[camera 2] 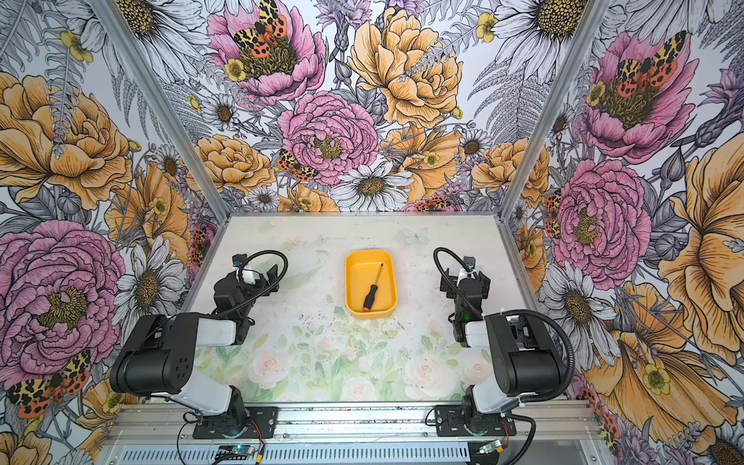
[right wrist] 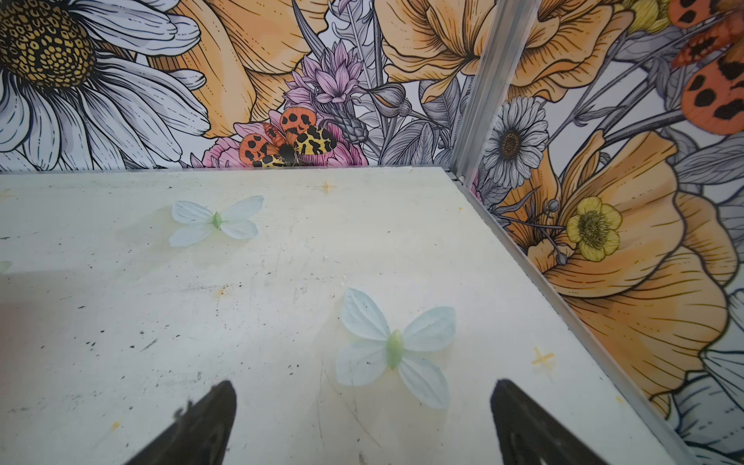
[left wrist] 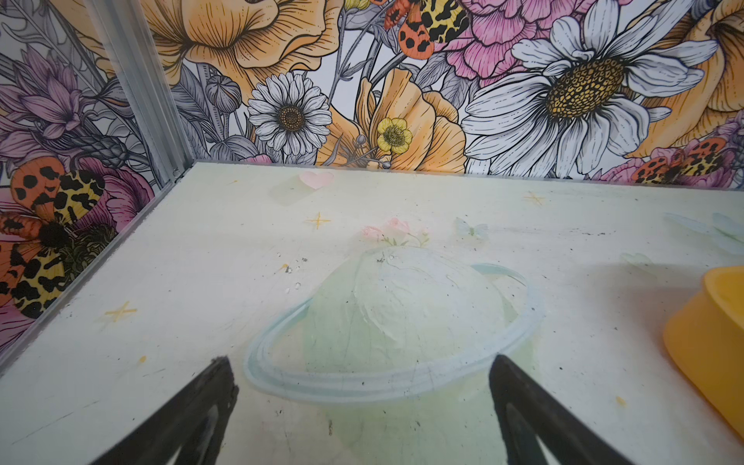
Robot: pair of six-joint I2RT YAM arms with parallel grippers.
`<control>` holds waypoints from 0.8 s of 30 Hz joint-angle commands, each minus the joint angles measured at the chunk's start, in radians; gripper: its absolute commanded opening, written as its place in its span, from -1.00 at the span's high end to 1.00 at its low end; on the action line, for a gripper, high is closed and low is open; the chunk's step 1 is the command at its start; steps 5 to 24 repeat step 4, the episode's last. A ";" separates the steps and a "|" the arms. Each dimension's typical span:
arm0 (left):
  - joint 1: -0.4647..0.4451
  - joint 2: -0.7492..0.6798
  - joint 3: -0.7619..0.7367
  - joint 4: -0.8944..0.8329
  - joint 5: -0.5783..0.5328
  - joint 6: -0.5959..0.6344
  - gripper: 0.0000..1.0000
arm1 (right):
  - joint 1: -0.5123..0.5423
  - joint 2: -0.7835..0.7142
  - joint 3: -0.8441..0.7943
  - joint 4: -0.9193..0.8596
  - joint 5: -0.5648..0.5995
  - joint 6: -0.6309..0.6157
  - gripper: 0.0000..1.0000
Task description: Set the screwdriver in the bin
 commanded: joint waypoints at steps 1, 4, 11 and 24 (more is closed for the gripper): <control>0.009 0.001 -0.005 0.030 -0.005 0.000 -0.98 | -0.008 0.003 0.019 0.014 -0.010 0.006 -0.99; 0.008 0.001 -0.005 0.030 -0.005 0.000 -0.98 | -0.008 0.001 0.019 0.015 -0.010 0.006 -0.98; 0.008 0.001 -0.005 0.030 -0.005 0.000 -0.98 | -0.008 0.001 0.019 0.015 -0.010 0.006 -0.98; 0.008 0.001 -0.005 0.030 -0.005 0.000 -0.98 | -0.008 0.001 0.019 0.015 -0.010 0.006 -0.98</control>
